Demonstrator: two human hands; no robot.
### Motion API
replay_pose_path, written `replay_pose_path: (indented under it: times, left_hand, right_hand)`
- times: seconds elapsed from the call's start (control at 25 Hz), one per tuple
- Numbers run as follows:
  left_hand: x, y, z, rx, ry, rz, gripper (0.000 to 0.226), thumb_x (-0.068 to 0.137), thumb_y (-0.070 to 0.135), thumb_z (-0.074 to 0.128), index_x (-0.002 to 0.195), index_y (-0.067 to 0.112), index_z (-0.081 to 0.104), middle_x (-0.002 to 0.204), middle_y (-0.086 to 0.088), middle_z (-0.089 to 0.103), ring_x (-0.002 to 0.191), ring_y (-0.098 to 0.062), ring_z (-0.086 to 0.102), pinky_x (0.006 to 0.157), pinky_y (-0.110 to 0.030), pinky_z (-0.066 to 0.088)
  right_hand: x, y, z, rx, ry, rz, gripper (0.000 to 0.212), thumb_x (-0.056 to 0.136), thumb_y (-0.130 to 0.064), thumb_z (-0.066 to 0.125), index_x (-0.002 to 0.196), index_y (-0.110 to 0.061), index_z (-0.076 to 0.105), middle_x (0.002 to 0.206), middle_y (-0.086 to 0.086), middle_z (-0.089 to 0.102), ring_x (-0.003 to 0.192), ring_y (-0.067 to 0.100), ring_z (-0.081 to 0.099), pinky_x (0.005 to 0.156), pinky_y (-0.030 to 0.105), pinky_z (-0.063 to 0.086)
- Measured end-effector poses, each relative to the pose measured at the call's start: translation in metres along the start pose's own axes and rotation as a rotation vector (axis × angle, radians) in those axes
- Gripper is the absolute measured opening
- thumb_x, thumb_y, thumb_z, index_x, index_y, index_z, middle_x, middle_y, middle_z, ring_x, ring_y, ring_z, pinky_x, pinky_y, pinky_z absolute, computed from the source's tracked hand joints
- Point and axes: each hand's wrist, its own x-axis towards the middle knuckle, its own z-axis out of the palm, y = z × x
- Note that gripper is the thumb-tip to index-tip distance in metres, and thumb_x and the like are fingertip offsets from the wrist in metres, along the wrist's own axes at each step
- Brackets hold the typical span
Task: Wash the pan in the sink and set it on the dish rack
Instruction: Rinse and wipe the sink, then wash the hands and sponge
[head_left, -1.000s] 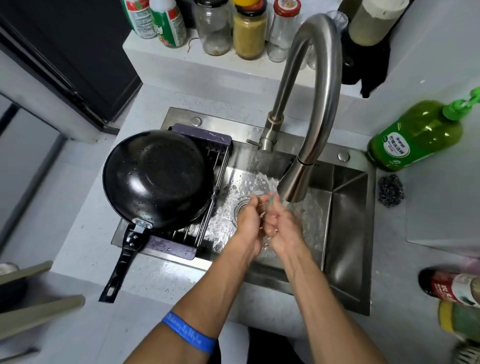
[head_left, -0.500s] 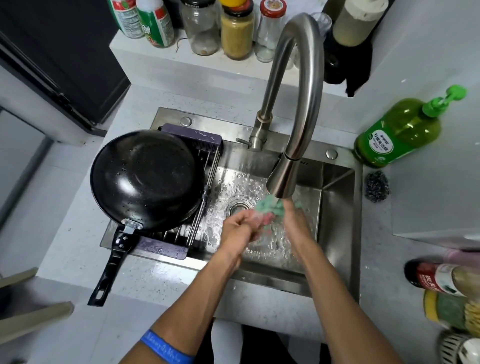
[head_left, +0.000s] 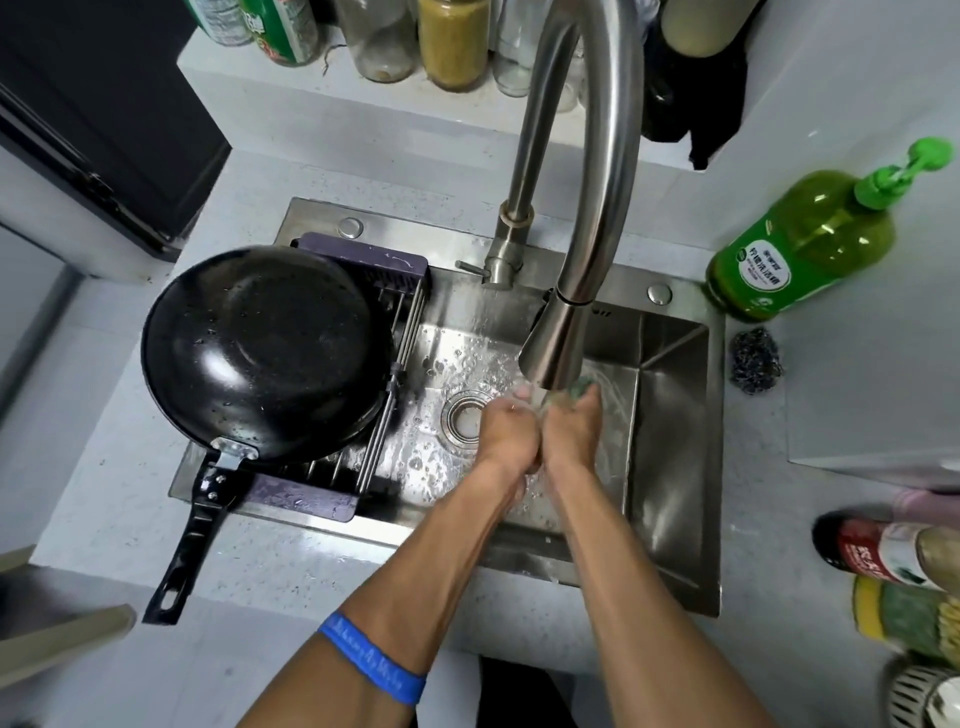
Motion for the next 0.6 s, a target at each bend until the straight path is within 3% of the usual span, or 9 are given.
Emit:
replay_pose_path:
  times: [0.08,0.16,0.2,0.28,0.36,0.44,0.52,0.6]
  left_hand:
    - [0.006,0.001,-0.002,0.023,0.060,-0.032,0.030,0.102,0.022,0.045,0.081,0.010,0.063,0.069,-0.008,0.062,0.053,-0.016,0.055,0.049,-0.027,0.048]
    - [0.007,0.001,-0.005,0.031,0.046,-0.009,0.031,0.094,0.030,0.056,0.071,0.010,0.061,0.064,-0.004,0.061,0.055,-0.016,0.056,0.051,-0.027,0.047]
    - [0.005,0.000,-0.006,0.052,0.017,0.009,0.028,0.087,0.034,0.060,0.069,0.014,0.060,0.062,-0.002,0.058,0.055,-0.016,0.052,0.052,-0.028,0.043]
    - [0.006,-0.005,-0.005,0.048,-0.084,0.012,0.019,0.079,0.036,0.058,0.067,0.021,0.058,0.065,-0.001,0.055,0.064,-0.015,0.049,0.061,-0.030,0.042]
    - [0.002,-0.009,-0.003,-0.017,-0.127,0.009,0.019,0.091,0.022,0.049,0.076,0.019,0.060,0.077,-0.001,0.063,0.079,-0.017,0.059,0.076,-0.033,0.052]
    - [0.001,-0.013,0.000,-0.033,-0.039,0.060,0.021,0.099,0.012,0.042,0.086,0.015,0.058,0.084,-0.002,0.064,0.087,-0.019,0.062,0.081,-0.031,0.052]
    - [-0.007,-0.011,0.004,-0.092,0.079,0.095,0.018,0.101,0.019,0.048,0.085,0.018,0.057,0.085,-0.002,0.066,0.083,-0.015,0.065,0.078,-0.028,0.054]
    - [-0.012,-0.006,0.004,-0.181,0.092,0.053,0.032,0.099,0.037,0.051,0.076,0.017,0.061,0.076,-0.004,0.068,0.074,-0.016,0.067,0.075,-0.031,0.057]
  right_hand:
    - [0.003,0.007,0.002,-0.057,-0.043,-0.024,0.008,0.101,-0.017,0.053,0.100,-0.017,0.062,0.082,-0.005,0.068,0.076,0.019,0.067,0.059,0.024,0.050]
    - [0.000,0.009,0.004,0.020,-0.051,0.026,0.022,0.097,-0.027,0.061,0.080,-0.018,0.071,0.068,-0.007,0.070,0.067,0.014,0.068,0.058,0.026,0.050]
    - [-0.002,0.009,0.005,0.124,-0.016,0.118,0.032,0.097,-0.029,0.060,0.067,-0.017,0.067,0.059,-0.007,0.066,0.060,0.013,0.064,0.055,0.026,0.047]
    - [-0.005,0.009,0.004,0.327,0.004,0.275,0.040,0.100,-0.030,0.056,0.061,-0.020,0.057,0.052,-0.011,0.058,0.055,0.008,0.057,0.056,0.026,0.045]
    - [-0.009,0.011,0.003,0.413,-0.016,0.258,0.031,0.101,-0.028,0.057,0.072,-0.019,0.062,0.066,-0.008,0.067,0.068,0.011,0.064,0.067,0.027,0.051]
    - [-0.012,0.019,0.006,0.342,-0.040,0.120,0.012,0.095,-0.029,0.062,0.098,-0.017,0.062,0.096,0.001,0.070,0.091,0.017,0.065,0.082,0.031,0.051]
    - [-0.013,0.021,0.009,0.241,-0.080,0.128,0.040,0.084,-0.050,0.060,0.116,-0.026,0.057,0.120,0.003,0.065,0.108,0.019,0.063,0.093,0.038,0.052]
    - [-0.011,0.031,0.013,0.254,-0.134,0.289,0.054,0.079,-0.071,0.058,0.120,-0.036,0.061,0.129,0.001,0.063,0.113,0.020,0.064,0.096,0.044,0.054]
